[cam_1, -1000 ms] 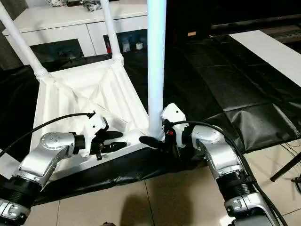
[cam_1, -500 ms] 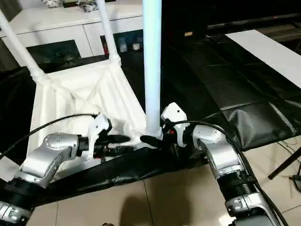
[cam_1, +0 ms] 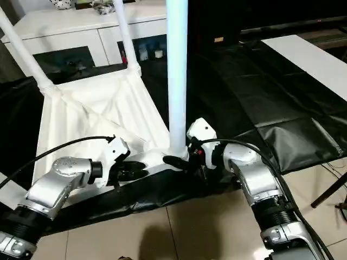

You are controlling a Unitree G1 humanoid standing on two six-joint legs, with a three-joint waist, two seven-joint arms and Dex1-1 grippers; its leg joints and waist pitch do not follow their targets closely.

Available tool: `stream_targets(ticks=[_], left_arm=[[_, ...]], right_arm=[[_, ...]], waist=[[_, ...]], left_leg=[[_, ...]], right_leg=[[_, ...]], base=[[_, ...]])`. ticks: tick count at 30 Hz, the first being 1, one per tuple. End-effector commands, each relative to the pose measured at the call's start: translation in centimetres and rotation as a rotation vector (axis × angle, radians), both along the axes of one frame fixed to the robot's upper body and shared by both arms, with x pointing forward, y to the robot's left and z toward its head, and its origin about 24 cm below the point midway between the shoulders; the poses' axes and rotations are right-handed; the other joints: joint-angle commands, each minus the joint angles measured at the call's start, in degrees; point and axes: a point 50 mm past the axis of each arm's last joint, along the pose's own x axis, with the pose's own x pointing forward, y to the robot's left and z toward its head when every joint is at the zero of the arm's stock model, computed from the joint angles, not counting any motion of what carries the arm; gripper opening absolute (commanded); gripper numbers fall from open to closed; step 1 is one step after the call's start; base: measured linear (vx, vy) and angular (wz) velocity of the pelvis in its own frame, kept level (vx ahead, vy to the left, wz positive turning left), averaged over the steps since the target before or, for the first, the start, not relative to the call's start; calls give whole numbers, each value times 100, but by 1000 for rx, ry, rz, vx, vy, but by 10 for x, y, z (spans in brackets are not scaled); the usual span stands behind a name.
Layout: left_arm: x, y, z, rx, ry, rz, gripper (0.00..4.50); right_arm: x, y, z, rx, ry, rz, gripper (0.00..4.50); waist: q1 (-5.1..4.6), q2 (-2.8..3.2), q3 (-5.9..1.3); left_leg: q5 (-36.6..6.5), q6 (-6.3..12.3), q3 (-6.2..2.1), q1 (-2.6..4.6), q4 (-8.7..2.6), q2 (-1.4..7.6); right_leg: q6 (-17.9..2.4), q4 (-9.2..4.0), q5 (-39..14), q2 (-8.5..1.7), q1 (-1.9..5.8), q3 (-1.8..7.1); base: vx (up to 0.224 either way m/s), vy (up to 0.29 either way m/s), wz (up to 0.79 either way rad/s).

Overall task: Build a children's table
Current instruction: Rotate table base

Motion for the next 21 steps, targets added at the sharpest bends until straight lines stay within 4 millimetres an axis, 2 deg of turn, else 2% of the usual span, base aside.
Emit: stream_targets(ticks=[1, 6, 7, 8, 9, 10, 13, 16, 17, 21], left_arm=[[3, 7, -3, 33, 4, 34, 80], [-4, 8, -9, 62, 19, 5, 47], [-4, 8, -10, 63, 20, 3, 34], [-5, 7, -10, 61, 22, -4, 22], [-6, 8, -10, 59, 22, -5, 16], [-6, 8, -10, 59, 22, -5, 15], [-6, 9, -10, 65, 15, -7, 10], [-6, 10, -10, 64, 13, -7, 4], [-6, 10, -9, 62, 11, -3, 1], [-5, 11, -9, 65, 10, -2, 0]], right_arm=[[4, 0, 4, -18, -20, 14, 450], [7, 2, -1, -35, -13, 16, 450], [8, 3, -1, -35, -13, 16, 450], [9, 3, -2, -37, -15, 14, 450], [11, 4, -2, -37, -17, 10, 450], [11, 4, -2, -38, -17, 9, 450], [16, 7, -2, -24, -19, 3, 450], [17, 7, -2, -21, -13, 10, 450], [17, 7, -3, -24, 0, 21, 431], [17, 5, -5, -38, 12, 33, 410]], waist=[[-12, -73, -364], [-37, -84, -357], [-43, -71, -358], [-52, -95, -358], [-58, -89, -353], [-72, -87, -351], [-88, -129, -365], [-85, -123, -372], [-86, -127, -371], [-80, -123, -366]], left_leg=[[-1834, 163, -63, 136, -464, 125], [-1941, 127, -71, 130, -478, 124], [-1953, 129, -73, 132, -479, 127], [-1933, 137, -78, 116, -481, 125], [-1932, 142, -74, 117, -482, 124], [-1943, 148, -76, 120, -484, 126], [-1835, 186, -76, 105, -476, 127], [-1723, 248, -62, 114, -459, 130], [-1667, 281, -62, 104, -458, 127], [-1649, 313, -54, 106, -455, 129]], right_leg=[[-1327, -427, -1354, -102, 252, 75], [-1264, -446, -1519, -103, 245, 72], [-1269, -440, -1518, -104, 238, 72], [-1280, -432, -1514, -111, 250, 69], [-1271, -438, -1531, -106, 247, 68], [-1273, -439, -1562, -108, 242, 68], [-1315, -424, -1434, -110, 251, 68], [-1378, -416, -1295, -111, 247, 72], [-1385, -409, -1252, -110, 260, 72], [-1394, -415, -1337, -110, 254, 67]], base=[[0, 0, 0], [0, 0, 0], [0, 0, 0], [0, 0, 0], [0, 0, 0], [0, 0, 0], [0, 0, 0], [0, 0, 0], [0, 0, 0], [0, 0, 0]])
